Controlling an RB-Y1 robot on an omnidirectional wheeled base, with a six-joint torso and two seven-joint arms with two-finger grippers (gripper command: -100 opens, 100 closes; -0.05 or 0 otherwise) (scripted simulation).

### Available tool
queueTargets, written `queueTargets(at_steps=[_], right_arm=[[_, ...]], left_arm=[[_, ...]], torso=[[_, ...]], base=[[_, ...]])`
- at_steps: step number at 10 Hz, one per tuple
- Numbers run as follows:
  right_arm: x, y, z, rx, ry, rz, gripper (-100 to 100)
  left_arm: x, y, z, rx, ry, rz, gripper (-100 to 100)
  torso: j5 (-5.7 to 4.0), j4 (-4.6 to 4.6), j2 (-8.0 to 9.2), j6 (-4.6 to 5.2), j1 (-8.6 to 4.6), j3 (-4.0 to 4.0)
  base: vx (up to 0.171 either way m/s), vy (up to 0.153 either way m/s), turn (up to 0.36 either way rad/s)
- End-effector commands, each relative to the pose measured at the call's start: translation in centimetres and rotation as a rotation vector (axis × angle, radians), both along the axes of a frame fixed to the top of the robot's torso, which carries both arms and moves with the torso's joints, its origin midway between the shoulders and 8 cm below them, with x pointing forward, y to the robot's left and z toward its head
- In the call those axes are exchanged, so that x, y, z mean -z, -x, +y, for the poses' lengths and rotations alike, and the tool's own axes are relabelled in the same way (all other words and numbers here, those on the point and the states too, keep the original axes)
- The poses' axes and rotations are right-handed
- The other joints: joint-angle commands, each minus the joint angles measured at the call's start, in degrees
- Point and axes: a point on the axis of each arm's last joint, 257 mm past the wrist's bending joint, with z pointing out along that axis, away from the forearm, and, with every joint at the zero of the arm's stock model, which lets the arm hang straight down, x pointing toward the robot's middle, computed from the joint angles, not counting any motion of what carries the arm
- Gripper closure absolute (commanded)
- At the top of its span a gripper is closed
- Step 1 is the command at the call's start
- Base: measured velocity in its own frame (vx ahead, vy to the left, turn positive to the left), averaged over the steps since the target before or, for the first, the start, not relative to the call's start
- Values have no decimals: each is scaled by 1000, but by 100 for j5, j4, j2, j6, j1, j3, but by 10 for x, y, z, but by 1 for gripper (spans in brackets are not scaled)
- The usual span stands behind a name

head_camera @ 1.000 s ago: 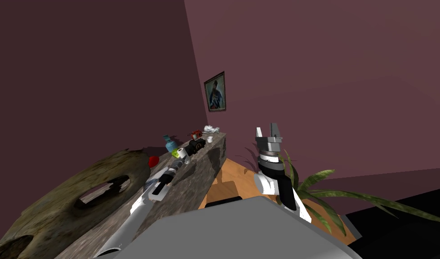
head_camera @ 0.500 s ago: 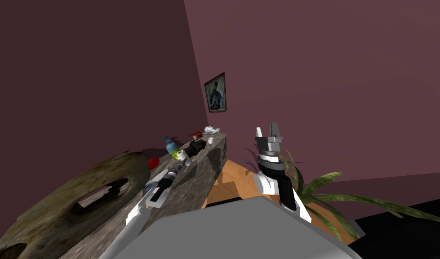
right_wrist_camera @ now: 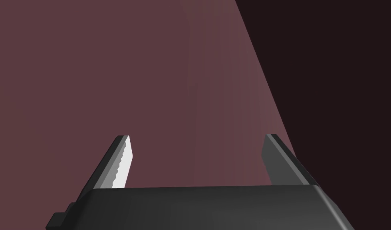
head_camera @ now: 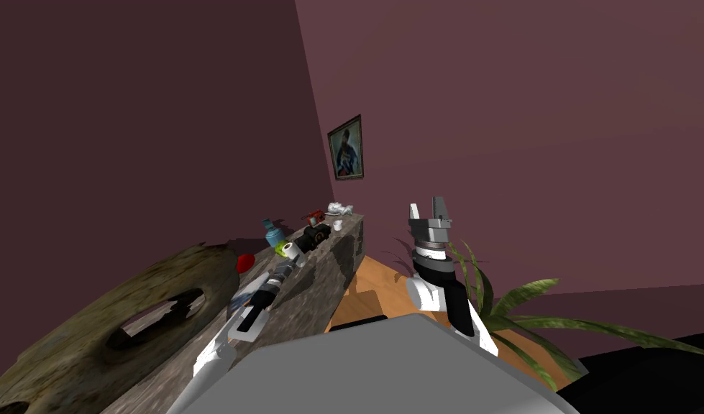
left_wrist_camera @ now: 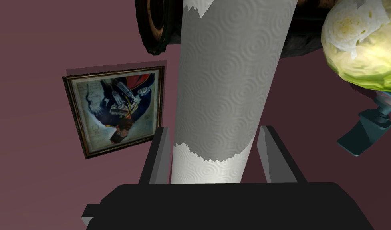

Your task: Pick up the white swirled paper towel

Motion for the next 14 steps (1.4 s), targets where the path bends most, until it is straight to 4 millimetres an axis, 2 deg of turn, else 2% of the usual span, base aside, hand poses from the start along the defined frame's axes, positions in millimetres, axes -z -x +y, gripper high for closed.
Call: queueTargets(at_steps=[1, 2, 4, 5, 6, 7, 8, 9, 10, 11, 12, 14], right_arm=[[0, 0, 0, 0, 0, 0, 0], [0, 0, 0, 0, 0, 0, 0], [0, 0, 0, 0, 0, 0, 0], [0, 0, 0, 0, 0, 0, 0], [0, 0, 0, 0, 0, 0, 0], [0, 0, 0, 0, 0, 0, 0], [0, 0, 0, 0, 0, 0, 0], [0, 0, 0, 0, 0, 0, 0], [0, 0, 0, 0, 0, 0, 0], [0, 0, 0, 0, 0, 0, 0], [0, 0, 0, 0, 0, 0, 0], [0, 0, 0, 0, 0, 0, 0]], left_arm=[[8, 14, -1, -15, 1, 22, 100], [7, 21, -3, -12, -1, 20, 100], [-8, 18, -11, 5, -3, -13, 100], [1, 31, -9, -16, -3, 11, 100], [-1, 38, -11, -12, -6, 9, 100], [-13, 35, -16, 0, -8, -16, 100], [-6, 49, -14, -23, -10, 6, 100], [-9, 56, -16, -20, -12, 4, 100], [-21, 53, -21, -9, -14, -21, 100], [-8, 67, -15, -39, -17, 14, 100], [-8, 72, -15, -40, -19, 18, 100], [-30, 70, -24, -20, -24, -26, 100]], torso=[[0, 0, 0, 0, 0, 0], [3, -4, -8, -4, 7, -5], [5, -7, -7, -2, 7, -7], [3, -4, -1, 2, 2, -3], [5, -8, -11, -4, 11, -9], [6, -9, -17, -4, 14, -12], [4, -6, -12, 0, 8, -9], [6, -9, -18, -4, 13, -13], [6, -10, -19, -5, 16, -14], [4, -6, -11, 0, 9, -9], [6, -10, -18, -4, 12, -13], [4, -7, -11, -3, 9, -9]], base=[[66, 33, 19], [66, 32, 17], [13, 5, 4], [56, 27, 13], [69, 27, 18], [35, 11, 10], [67, 29, 22], [67, 29, 11], [25, 12, 11], [61, 21, 15], [67, 25, 16], [15, 8, 3]])
